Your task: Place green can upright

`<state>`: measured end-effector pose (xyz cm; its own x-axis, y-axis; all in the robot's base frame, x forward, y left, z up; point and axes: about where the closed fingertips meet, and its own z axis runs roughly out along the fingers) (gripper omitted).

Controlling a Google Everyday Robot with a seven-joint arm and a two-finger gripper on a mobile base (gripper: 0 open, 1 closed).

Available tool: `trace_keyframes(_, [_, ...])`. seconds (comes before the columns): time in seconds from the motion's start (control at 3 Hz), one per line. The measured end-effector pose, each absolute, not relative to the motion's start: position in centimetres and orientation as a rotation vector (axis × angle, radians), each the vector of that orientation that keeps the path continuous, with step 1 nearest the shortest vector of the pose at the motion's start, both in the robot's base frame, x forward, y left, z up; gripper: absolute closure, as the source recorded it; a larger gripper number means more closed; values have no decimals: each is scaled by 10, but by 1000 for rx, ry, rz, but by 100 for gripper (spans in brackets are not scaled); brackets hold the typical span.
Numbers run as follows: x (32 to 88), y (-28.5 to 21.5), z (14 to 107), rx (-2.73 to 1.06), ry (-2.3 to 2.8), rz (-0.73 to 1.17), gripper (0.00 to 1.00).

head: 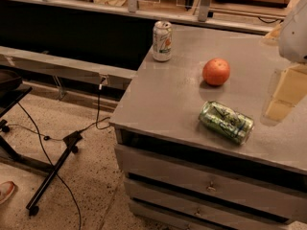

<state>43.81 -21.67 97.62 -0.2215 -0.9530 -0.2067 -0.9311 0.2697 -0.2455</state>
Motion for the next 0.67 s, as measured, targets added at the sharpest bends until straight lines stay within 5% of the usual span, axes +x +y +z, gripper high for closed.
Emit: trace_keyframes(0.67, [448,-221,966,-1687,2294,-190,0])
